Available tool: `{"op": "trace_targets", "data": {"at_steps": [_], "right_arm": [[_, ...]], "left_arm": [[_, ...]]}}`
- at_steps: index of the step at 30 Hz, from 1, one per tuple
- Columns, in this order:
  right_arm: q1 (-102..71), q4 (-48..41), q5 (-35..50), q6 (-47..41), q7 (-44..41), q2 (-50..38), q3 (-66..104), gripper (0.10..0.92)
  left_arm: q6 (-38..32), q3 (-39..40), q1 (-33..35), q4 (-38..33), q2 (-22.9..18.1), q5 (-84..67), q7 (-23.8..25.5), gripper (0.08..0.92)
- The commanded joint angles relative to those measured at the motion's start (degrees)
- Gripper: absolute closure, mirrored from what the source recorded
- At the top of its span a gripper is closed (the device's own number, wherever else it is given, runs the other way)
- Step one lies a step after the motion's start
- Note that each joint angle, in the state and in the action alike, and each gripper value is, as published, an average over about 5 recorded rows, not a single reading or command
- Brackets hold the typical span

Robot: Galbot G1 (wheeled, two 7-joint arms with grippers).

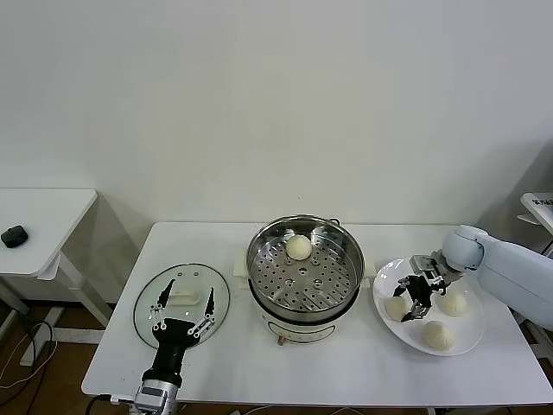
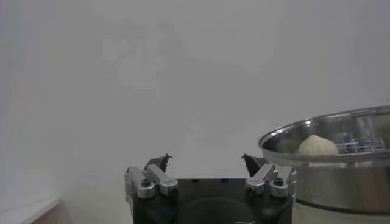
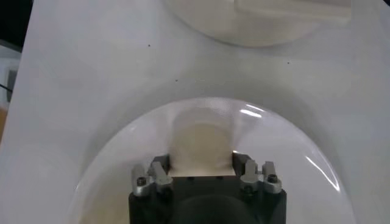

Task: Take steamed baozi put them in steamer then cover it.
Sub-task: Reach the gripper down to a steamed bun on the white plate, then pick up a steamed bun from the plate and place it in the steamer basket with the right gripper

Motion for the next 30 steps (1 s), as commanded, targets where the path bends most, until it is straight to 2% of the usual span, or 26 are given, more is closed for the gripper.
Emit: {"op": "trace_targets", "data": {"at_steps": [1, 9, 13, 23, 30], "right_arm": [[6.3, 2.08, -0.19, -0.09, -2.19, -1.02, -1.61, 0.387], [34.44, 6.03, 8.26, -1.04, -12.06, 2.08, -17.44, 0.406], [43.31, 9.05, 14.05, -2.84, -13.5, 6.06, -23.27, 0.413], [48.98, 18.72, 26.17, -10.11, -6.64, 16.17, -28.53, 0.439], [45.74, 18.95, 27.77, -13.27, -1.82, 24.27, -30.75, 0.457]], "left_arm": [[0.23, 0.13, -0.21, -0.29, 0.15, -0.04, -0.09, 0.177], [0.67, 0.58, -0.59, -1.32, 0.28, -0.05, -0.24, 0.177], [0.64, 0.57, -0.47, -1.82, 0.47, -0.11, -0.29, 0.177], [0.5, 0.93, -0.72, -1.41, 0.72, -0.14, -0.51, 0.177], [0.34, 1.69, -1.73, -0.17, 0.59, -0.18, -0.64, 0.177]]}}
